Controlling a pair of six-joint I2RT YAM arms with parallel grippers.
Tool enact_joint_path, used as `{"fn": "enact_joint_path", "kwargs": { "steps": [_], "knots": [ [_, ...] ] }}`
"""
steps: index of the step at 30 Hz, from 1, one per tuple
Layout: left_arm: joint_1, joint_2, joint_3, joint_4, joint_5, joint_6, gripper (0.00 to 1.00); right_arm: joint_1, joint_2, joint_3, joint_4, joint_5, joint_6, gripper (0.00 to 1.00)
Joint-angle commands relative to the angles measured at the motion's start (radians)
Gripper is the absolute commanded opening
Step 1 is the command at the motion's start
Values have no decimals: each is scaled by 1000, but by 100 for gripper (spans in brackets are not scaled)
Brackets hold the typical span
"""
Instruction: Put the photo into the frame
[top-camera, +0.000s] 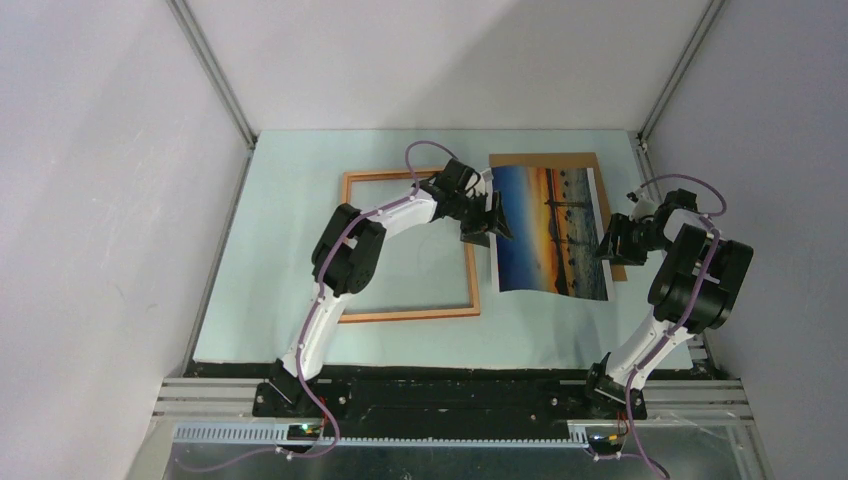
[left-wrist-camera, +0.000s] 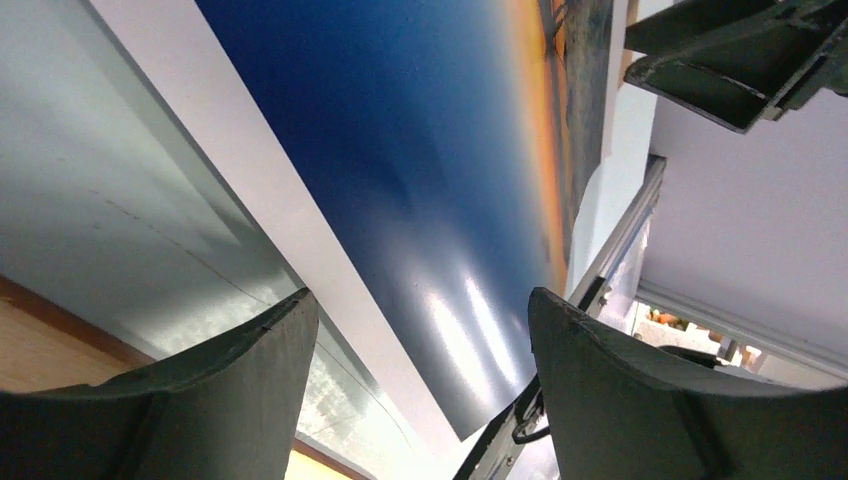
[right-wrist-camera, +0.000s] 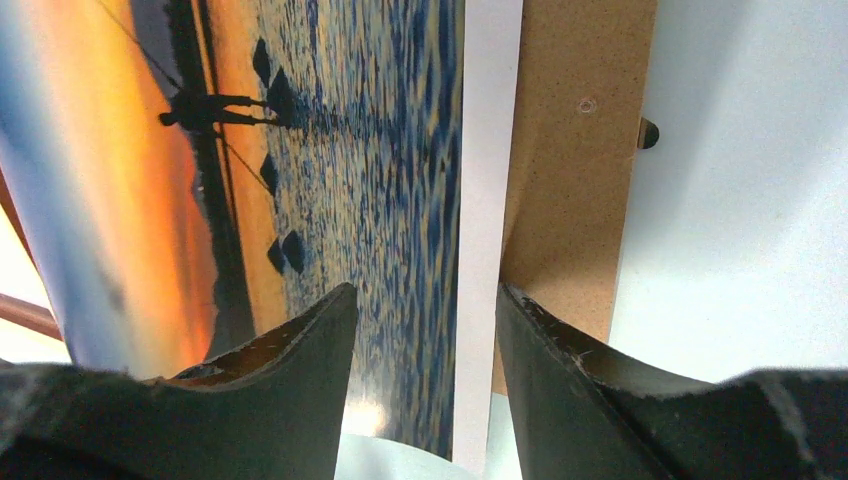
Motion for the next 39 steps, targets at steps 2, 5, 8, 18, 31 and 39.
{"fn": "enact_joint_path", "kwargs": {
  "steps": [2, 5, 8, 18, 31, 39],
  "knots": [
    [-5, -82, 11, 66, 92, -17, 80, 5, 26, -13, -51, -10, 0, 58],
    [-3, -91, 7, 79, 102, -23, 80, 5, 26, -13, -52, -10, 0, 58],
    [-3, -99, -3, 96, 109, -36, 79, 5, 25, -13, -53, -9, -1, 58],
    [0, -124, -44, 142, 116, -77, 80, 5, 30, -13, -53, -10, -2, 57],
    [23, -158, -185, 321, 138, -201, 82, 5, 29, -14, -53, -8, 0, 57],
    [26, -160, -198, 349, 155, -224, 82, 5, 27, -14, -55, -9, 1, 57]
  ]
}}
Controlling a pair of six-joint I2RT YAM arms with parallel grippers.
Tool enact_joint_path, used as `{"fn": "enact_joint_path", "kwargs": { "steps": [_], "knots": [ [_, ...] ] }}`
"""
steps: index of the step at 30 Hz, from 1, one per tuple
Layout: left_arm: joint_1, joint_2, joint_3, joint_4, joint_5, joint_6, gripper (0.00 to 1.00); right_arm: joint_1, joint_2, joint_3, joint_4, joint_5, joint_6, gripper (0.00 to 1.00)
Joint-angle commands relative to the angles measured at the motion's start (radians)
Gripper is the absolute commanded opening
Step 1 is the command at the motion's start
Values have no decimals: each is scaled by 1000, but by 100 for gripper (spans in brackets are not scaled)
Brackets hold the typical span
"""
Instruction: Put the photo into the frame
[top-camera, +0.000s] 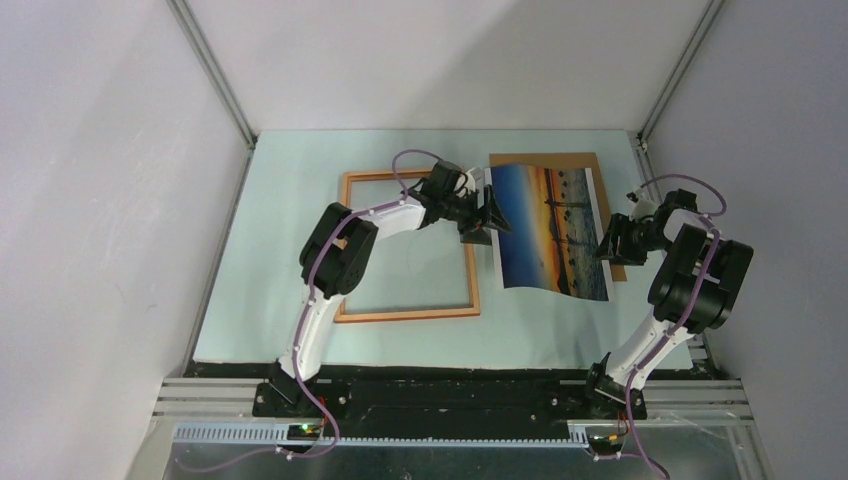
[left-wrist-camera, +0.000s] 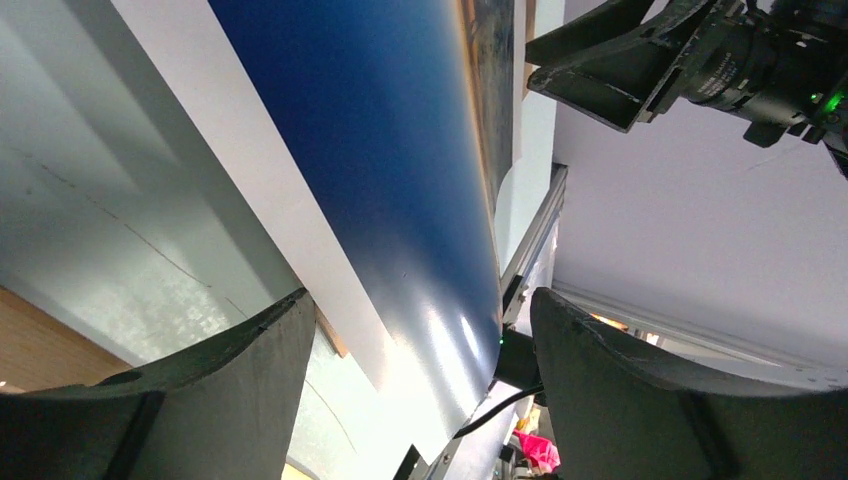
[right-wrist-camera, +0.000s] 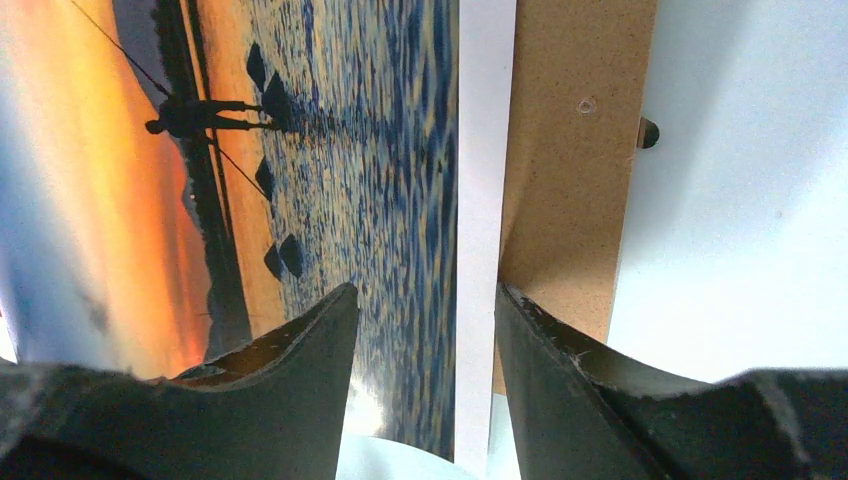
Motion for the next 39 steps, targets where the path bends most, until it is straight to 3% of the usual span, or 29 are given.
{"fn": "enact_joint_path", "kwargs": {
  "steps": [1, 39],
  "knots": [
    [-2, -75, 2, 62, 43, -32, 82, 5, 26, -13, -54, -7, 2, 57],
    [-4, -106, -42, 227, 97, -183, 84, 10, 19, -13, -56, -8, 4, 57]
  ]
}}
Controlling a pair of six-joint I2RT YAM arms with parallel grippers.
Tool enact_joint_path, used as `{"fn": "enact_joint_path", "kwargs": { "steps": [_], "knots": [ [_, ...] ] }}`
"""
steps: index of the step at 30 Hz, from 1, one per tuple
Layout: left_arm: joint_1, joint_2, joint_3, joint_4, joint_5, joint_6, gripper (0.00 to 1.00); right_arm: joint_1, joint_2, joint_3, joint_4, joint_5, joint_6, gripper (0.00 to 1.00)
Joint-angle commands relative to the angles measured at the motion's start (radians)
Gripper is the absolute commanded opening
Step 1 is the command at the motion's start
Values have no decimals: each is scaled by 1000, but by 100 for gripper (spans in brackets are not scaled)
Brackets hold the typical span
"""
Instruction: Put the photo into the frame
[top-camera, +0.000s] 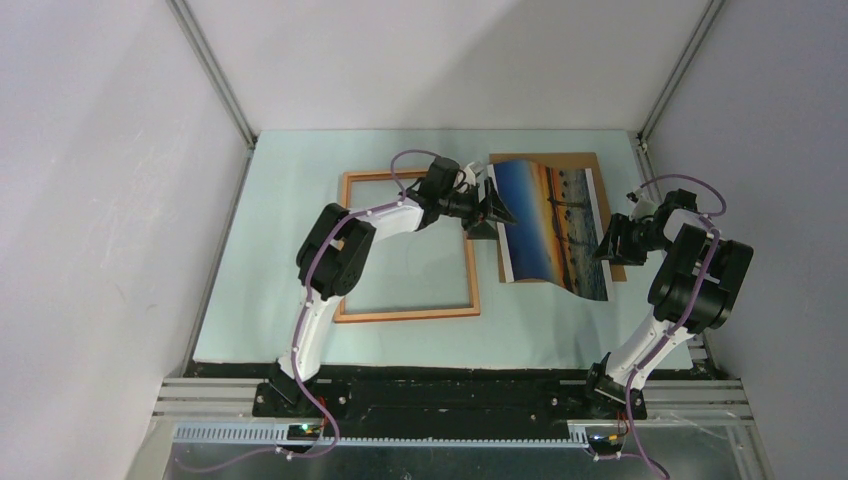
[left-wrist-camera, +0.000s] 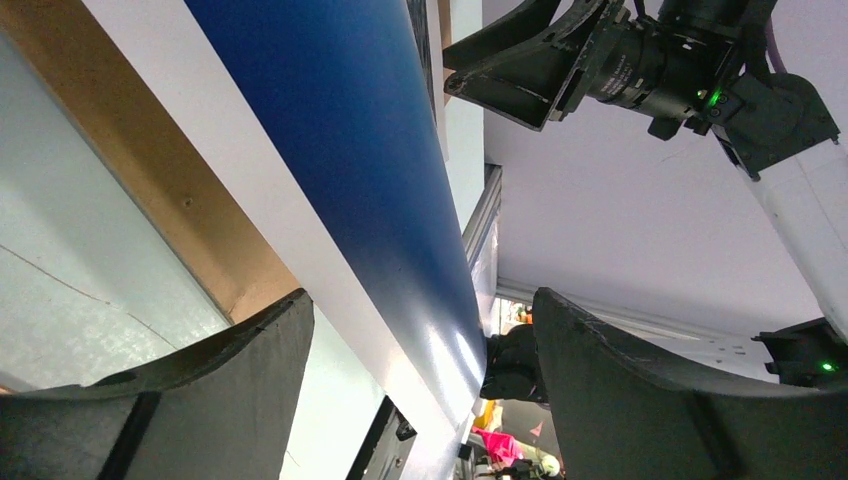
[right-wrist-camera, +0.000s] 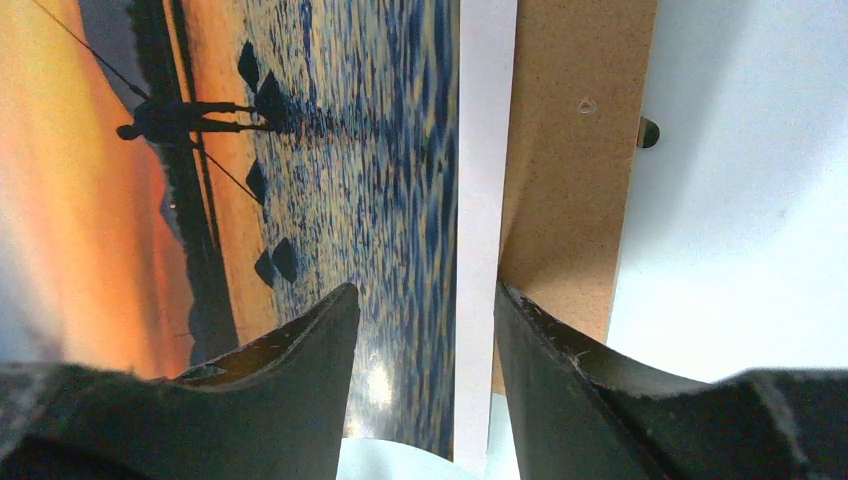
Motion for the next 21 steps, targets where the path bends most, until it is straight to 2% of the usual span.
{"fn": "enact_joint_path", "kwargs": {
  "steps": [1, 21],
  "knots": [
    [-3, -75, -6, 73, 40, -47, 84, 10, 19, -14, -56, -7, 3, 57],
    [-2, -88, -73, 216, 68, -142, 87, 10, 20, -14, -57, -7, 3, 57]
  ]
}}
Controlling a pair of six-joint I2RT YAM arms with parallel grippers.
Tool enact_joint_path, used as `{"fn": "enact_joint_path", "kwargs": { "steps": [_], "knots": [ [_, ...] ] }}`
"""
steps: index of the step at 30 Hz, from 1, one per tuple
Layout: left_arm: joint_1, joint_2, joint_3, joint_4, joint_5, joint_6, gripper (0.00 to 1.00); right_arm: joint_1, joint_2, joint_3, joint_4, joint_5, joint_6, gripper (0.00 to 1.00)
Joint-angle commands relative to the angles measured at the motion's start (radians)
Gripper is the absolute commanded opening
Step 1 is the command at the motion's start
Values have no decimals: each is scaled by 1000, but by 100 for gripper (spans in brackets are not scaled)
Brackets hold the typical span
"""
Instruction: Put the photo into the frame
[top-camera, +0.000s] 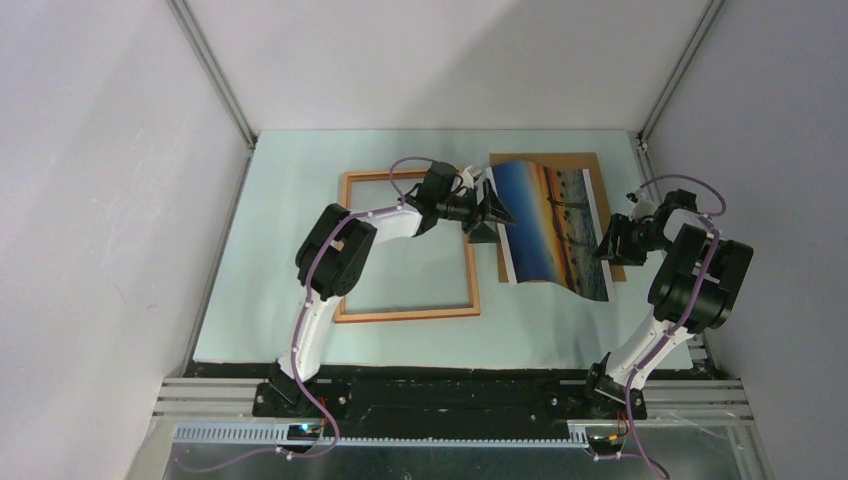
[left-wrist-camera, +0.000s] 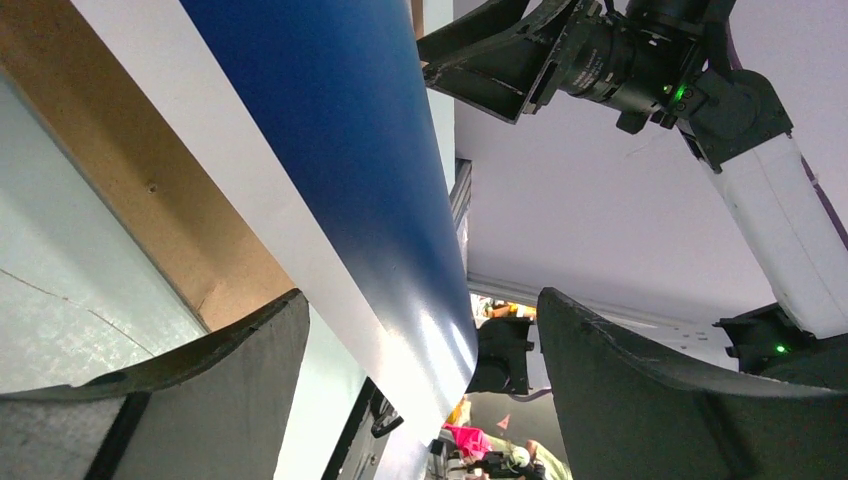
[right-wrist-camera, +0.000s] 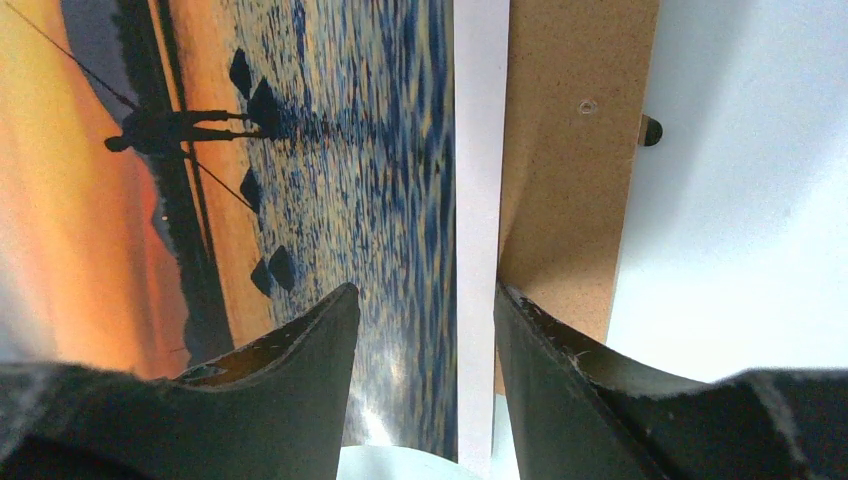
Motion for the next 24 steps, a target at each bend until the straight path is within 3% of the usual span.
{"fn": "enact_joint_path", "kwargs": {
  "steps": [1, 10, 24],
  "knots": [
    [-2, -82, -12, 88, 36, -38, 87, 10, 20, -14, -54, -6, 2, 57],
    [-3, -88, -46, 188, 43, -103, 88, 10, 20, -15, -54, -7, 1, 57],
    [-1, -66, -31, 197, 32, -107, 92, 29, -10, -14, -56, 16, 3, 56]
  ]
}}
